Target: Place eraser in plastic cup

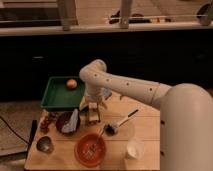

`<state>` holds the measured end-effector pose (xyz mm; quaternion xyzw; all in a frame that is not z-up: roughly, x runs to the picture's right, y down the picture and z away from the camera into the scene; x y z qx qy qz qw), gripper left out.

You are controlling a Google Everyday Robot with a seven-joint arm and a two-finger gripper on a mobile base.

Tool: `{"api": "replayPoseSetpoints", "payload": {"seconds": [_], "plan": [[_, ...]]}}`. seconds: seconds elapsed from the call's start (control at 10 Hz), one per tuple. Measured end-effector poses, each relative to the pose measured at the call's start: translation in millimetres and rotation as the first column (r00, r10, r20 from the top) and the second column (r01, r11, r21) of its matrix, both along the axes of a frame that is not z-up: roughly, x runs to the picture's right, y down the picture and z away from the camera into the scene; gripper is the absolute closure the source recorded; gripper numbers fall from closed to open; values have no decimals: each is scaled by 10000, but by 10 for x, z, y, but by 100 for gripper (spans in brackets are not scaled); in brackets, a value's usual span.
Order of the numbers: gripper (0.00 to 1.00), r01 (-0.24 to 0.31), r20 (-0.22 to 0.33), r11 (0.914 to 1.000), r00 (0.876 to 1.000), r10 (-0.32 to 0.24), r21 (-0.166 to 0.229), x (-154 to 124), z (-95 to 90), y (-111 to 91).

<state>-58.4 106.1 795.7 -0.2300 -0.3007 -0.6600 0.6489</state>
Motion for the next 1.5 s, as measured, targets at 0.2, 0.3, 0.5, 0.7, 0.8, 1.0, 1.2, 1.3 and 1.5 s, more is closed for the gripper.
{"api": "replayPoseSetpoints", "payload": {"seconds": [0.2, 0.3, 0.5, 0.7, 0.8, 1.0, 1.2, 1.3, 1.5], "plan": [[20, -80, 62, 9999, 9999, 79, 141, 21, -23, -67], [20, -107, 91, 9997, 9999, 106, 198, 26, -35, -96], [20, -157, 90, 9996, 9998, 155, 237, 53, -36, -108], [20, -137, 110, 9996, 9998, 134, 235, 35, -37, -106], [20, -141, 107, 9996, 9998, 139, 235, 39, -37, -107], [20, -139, 106, 9996, 9999, 137, 236, 38, -36, -107], [20, -137, 108, 9996, 9999, 134, 235, 36, -36, -106], [20, -138, 108, 9996, 9999, 135, 236, 36, -37, -107], [20, -135, 110, 9996, 9999, 133, 235, 35, -36, -106]]}}
